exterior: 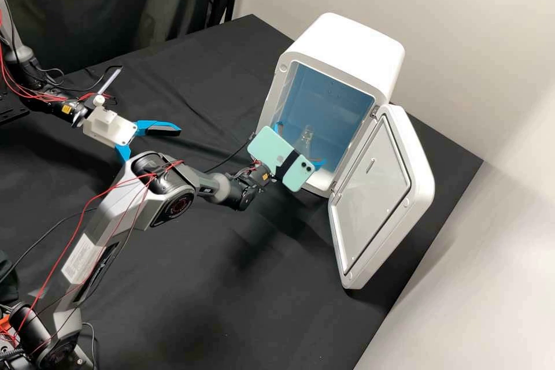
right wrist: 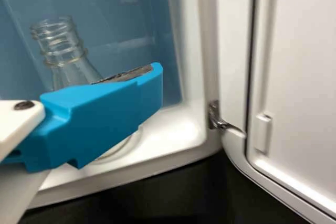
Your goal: Place the flask in the incubator
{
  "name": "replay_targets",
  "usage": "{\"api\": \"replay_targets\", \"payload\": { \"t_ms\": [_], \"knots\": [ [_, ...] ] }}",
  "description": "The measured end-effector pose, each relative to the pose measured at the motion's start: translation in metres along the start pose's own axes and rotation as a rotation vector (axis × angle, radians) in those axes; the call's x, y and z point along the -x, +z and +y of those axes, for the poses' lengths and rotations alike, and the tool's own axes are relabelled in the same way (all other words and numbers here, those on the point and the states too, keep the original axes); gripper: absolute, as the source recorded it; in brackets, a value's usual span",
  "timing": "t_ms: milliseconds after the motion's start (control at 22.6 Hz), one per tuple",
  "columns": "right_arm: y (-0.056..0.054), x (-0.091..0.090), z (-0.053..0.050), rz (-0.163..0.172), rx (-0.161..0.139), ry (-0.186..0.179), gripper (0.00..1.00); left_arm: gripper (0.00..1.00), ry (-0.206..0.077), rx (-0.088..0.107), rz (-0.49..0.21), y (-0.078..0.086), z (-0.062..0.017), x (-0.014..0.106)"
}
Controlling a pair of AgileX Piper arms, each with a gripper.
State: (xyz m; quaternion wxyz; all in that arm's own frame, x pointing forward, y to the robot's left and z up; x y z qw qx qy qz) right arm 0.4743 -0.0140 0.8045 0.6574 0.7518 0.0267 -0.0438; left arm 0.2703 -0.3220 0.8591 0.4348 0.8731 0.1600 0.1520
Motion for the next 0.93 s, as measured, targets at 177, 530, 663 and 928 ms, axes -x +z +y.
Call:
{"api": "replay_targets", "payload": {
  "t_ms": [177, 530, 663, 928],
  "knots": [
    [0.004, 0.022, 0.008, 0.019, -0.012, 0.037, 1.00, 1.00, 0.025, 0.002, -0.004, 0.001, -0.0002, 0.006],
    [-0.004, 0.095, 0.014, 0.099, -0.004, 0.221, 1.00, 1.00, 0.098, 0.002, -0.017, 0.007, 0.0007, 0.017],
    [-0.016, 0.126, 0.006, 0.130, -0.008, 0.222, 1.00, 1.00, 0.088, 0.006, -0.008, 0.004, -0.0017, 0.020],
    [-0.024, 0.172, -0.002, 0.116, -0.021, 0.186, 1.00, 1.00, 0.069, 0.045, 0.016, -0.003, -0.0059, 0.024]
  ]
}}
